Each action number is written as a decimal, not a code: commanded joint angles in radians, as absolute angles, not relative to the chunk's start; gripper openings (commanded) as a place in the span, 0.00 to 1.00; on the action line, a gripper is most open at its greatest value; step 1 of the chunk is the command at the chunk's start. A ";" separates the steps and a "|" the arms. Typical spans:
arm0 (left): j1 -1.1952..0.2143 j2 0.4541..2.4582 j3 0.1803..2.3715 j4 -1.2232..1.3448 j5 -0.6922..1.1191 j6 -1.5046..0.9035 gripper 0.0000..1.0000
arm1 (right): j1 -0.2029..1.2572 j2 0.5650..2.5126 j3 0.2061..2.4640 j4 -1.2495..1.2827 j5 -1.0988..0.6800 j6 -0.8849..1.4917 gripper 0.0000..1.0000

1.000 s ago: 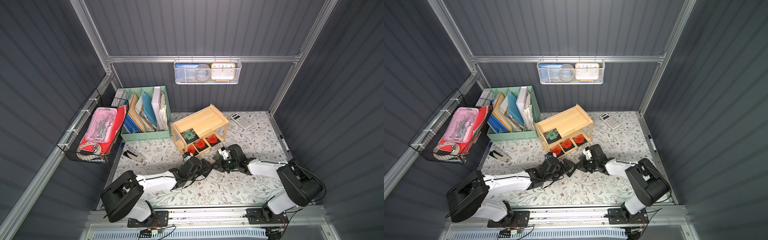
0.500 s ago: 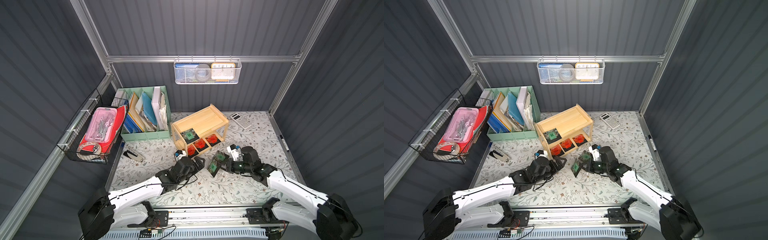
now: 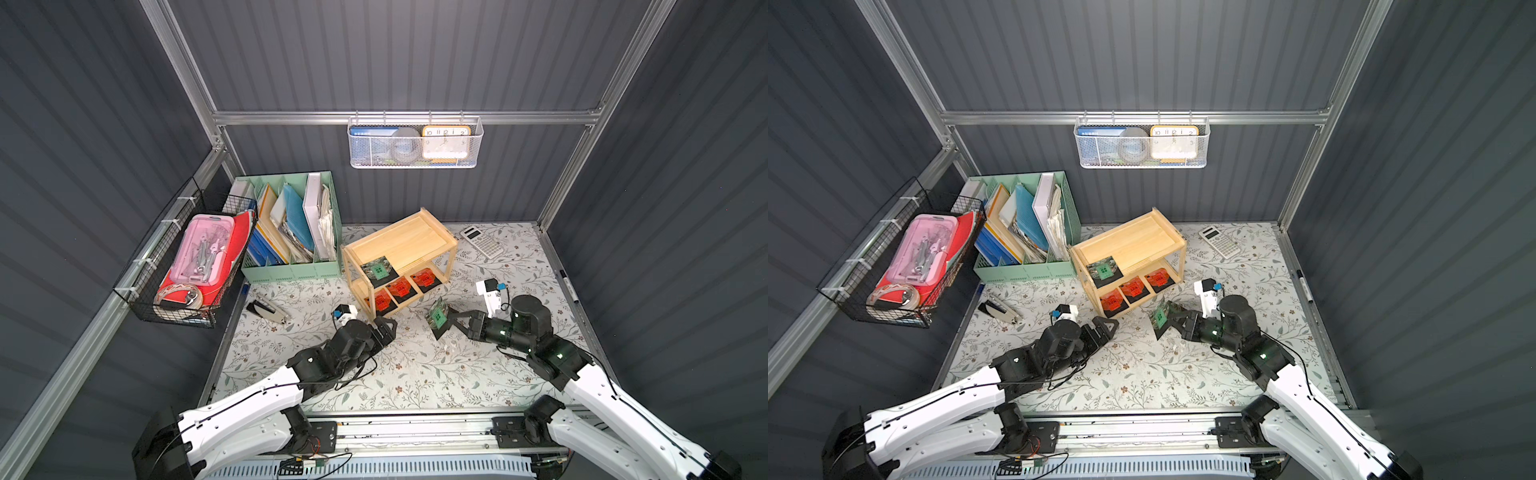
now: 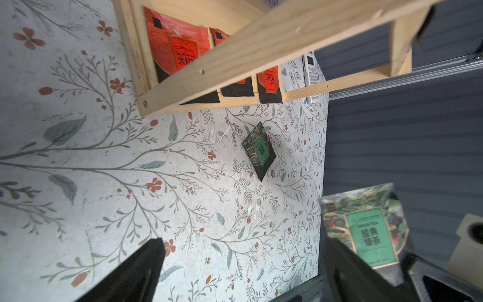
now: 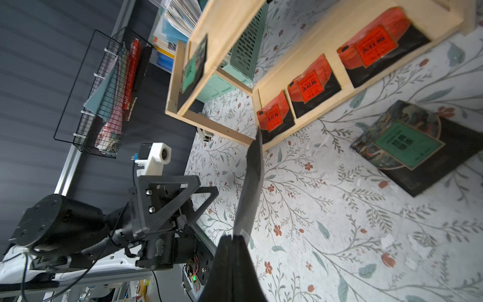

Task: Place the tea bags on the shelf by color
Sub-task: Place the tea bag on the shelf.

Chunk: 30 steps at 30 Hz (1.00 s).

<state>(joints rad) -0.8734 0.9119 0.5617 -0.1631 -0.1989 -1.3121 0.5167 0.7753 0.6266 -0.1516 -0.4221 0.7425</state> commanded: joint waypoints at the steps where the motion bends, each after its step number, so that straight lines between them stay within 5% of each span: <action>1: -0.876 0.874 0.547 -0.245 -0.226 -1.325 1.00 | 0.513 0.789 0.704 -0.156 -0.405 0.735 0.00; 30: -0.876 0.663 0.658 -0.481 -0.403 -1.217 1.00 | 0.510 1.122 1.028 -0.009 -0.387 0.685 0.00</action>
<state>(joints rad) -0.8734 0.6872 0.6315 -0.4274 -0.3462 -1.2591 0.5140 1.1046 0.9955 -0.0460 -0.3988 0.7113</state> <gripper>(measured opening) 0.997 0.043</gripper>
